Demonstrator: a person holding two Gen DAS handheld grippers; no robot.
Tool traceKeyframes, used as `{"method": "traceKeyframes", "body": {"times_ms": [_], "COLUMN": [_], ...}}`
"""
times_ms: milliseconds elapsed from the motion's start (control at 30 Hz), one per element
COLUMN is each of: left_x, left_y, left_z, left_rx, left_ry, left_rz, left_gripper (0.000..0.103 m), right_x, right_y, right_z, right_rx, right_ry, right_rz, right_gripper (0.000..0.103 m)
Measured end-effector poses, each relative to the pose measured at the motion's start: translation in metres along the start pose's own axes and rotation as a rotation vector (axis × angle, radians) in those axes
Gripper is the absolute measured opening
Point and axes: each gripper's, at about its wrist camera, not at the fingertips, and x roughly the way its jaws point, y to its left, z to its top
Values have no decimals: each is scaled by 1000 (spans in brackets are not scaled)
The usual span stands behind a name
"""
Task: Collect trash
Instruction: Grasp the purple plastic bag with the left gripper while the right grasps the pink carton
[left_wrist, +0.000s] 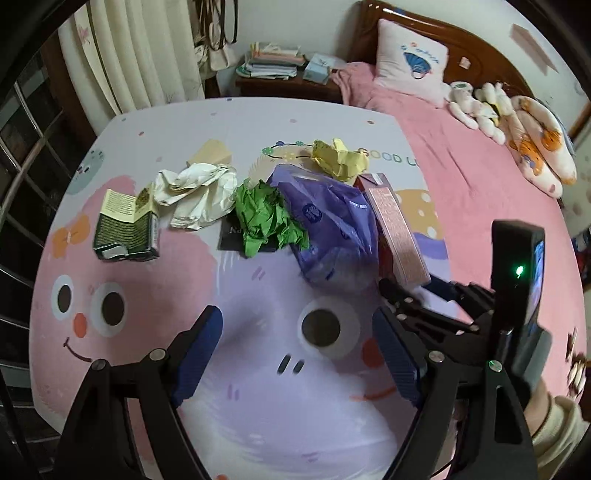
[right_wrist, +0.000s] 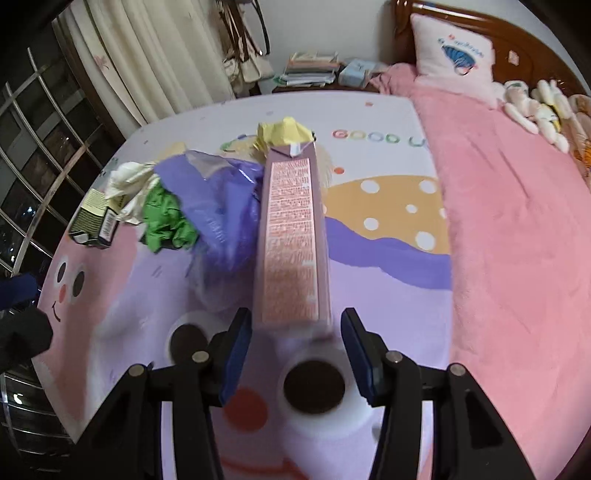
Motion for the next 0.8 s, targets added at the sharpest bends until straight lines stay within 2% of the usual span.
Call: {"method": "traceKeyframes", "body": {"times_ms": [100,167,433,567,700,800], "left_x": [12,22,67,90,110,127], "left_y": [-3,-7,-27,-36,-48,-55], "left_z": [13,22,50,59,65,66], "left_rx": [-39,-59,-119,-156,-165,-145], "left_ry": [13,30,108,140,173,207], "left_rz": [-13,-27,-57,-37,-1,50], "left_gripper": [82,82,82,82,68,66], "right_x": [9,12,7,3,1,2], "right_y": [-6,-9,-37,-48,-56,-57], "right_z": [8,10,19,19,18,17], "right_rx": [-9,-20,5,29,50,55], "right_ry": [-1,-7,-30,-36,-40,-38], "right_rz": [32,43,79,89,100,101], "right_gripper": [49,44,43,43,43,43]}}
